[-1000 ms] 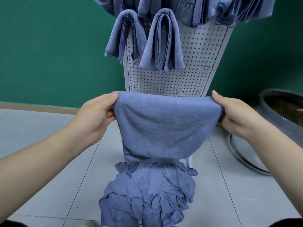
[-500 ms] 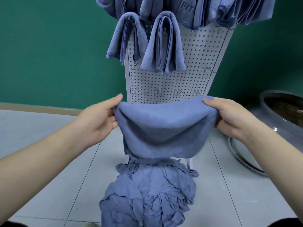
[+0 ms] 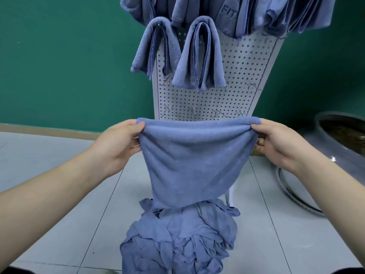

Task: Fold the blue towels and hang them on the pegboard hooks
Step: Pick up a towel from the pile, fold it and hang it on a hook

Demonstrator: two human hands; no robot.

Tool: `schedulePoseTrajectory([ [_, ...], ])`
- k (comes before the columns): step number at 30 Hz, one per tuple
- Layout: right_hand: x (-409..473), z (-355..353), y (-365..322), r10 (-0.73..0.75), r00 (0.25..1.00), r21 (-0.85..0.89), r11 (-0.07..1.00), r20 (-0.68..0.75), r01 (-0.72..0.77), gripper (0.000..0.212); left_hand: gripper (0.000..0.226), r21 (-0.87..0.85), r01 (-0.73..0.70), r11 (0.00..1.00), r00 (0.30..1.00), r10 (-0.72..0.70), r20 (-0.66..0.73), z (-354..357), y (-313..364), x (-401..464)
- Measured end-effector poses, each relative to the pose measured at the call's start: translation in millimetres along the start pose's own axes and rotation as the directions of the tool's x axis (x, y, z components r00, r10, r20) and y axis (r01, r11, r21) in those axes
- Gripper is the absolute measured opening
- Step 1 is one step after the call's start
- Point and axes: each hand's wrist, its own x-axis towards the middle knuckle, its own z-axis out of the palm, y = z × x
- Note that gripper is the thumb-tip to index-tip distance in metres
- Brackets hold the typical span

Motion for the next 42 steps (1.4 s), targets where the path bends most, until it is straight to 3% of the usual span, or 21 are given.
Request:
schedulePoseTrajectory([
  [6, 2, -3, 0, 0.012, 1.0, 0.05, 0.999, 0.005, -0.012, 0.02, 0.02, 0.001, -0.197, 0.98, 0.977, 0.196, -0.083, -8, 2, 7],
  [14, 0, 0, -4, -0.053, 0.999, 0.102, 0.993, -0.002, 0.053, 0.018, 0.021, 0.034, -0.336, 0.941, 0.936, 0.337, -0.097, -8, 11, 5],
  [25, -13, 5, -11, -0.161, 0.98, 0.138, 0.98, 0.119, 0.144, 0.048, 0.032, -0.04, -0.312, 0.949, 0.931, 0.297, -0.215, -6, 16, -3],
  [31, -16, 2, -14, -0.19, 0.978, 0.126, 0.976, 0.09, 0.178, 0.032, 0.013, -0.042, -0.316, 0.948, 0.948, 0.313, -0.063, -5, 16, -4],
  [39, -16, -5, -14, -0.265, 0.964, 0.087, 0.961, 0.021, 0.262, 0.031, 0.01, 0.023, -0.348, 0.937, 0.921, 0.346, -0.178, -4, 10, 1],
  [42, -18, -6, -13, -0.304, 0.952, 0.097, 0.948, -0.016, 0.304, 0.025, 0.02, 0.016, -0.369, 0.929, 0.911, 0.365, -0.191, -1, 12, 1],
])
